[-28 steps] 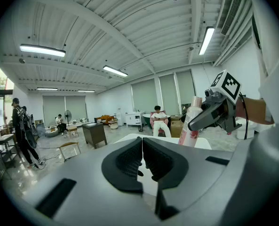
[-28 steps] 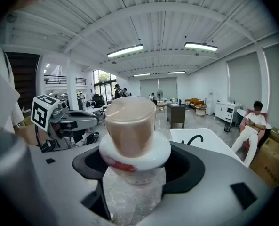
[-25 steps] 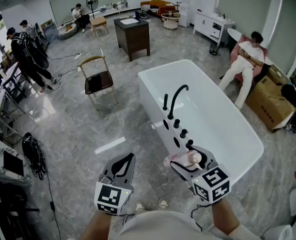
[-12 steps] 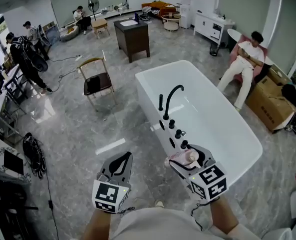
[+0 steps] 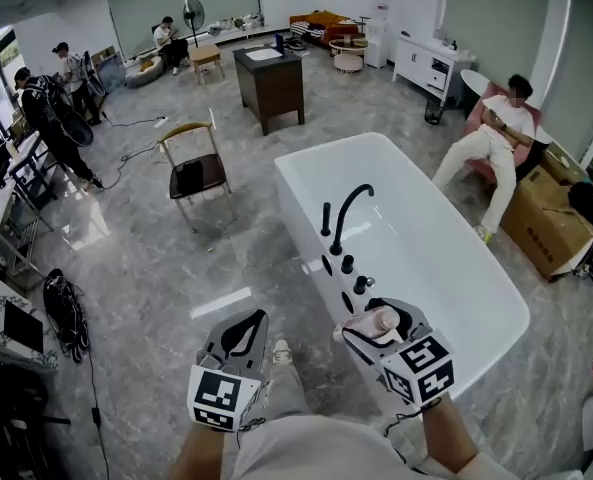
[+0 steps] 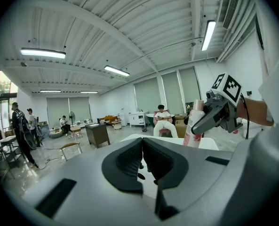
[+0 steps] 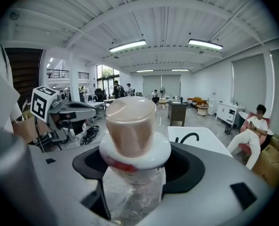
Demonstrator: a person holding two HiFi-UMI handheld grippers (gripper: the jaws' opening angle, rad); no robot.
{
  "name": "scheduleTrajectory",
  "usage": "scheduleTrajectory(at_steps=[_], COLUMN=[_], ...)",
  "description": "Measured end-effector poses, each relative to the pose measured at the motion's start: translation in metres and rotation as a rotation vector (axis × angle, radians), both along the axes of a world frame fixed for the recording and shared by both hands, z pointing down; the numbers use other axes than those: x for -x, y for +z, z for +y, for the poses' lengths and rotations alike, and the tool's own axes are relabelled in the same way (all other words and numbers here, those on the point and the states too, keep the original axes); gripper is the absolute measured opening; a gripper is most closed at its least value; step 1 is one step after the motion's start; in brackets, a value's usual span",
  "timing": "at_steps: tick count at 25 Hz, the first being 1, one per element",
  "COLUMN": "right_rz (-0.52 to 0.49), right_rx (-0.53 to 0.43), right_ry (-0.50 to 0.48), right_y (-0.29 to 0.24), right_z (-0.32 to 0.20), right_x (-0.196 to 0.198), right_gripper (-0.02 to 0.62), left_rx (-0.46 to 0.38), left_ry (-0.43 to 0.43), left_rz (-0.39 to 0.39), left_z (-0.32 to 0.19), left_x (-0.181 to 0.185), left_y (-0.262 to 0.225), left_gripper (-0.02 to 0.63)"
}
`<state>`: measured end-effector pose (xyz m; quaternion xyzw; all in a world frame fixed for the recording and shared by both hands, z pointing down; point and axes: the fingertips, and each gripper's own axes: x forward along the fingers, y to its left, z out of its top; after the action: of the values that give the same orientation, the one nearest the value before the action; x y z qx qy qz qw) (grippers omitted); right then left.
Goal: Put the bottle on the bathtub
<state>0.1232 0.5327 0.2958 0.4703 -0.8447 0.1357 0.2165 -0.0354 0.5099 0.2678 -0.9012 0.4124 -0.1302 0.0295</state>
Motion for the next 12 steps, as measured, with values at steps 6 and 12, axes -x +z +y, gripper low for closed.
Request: scheduleTrajectory(at_steps=[6, 12], right_rz=[-0.004, 0.034], right_rx=[0.007, 0.055], right_ry=[0.011, 0.017], right_y=[0.020, 0.036], right_z=[-0.047, -0.108], right_x=[0.007, 0.005], right_gripper=[0.356, 0.356], left_rx=[-0.026, -0.014], left_ry=[0.034, 0.058], left_rz=[-0.006, 0.006], left_z=[-0.048, -0.113], left_x=[0.002, 0.003], left_y=[0.015, 0.023], left_gripper=[0.020, 0.020])
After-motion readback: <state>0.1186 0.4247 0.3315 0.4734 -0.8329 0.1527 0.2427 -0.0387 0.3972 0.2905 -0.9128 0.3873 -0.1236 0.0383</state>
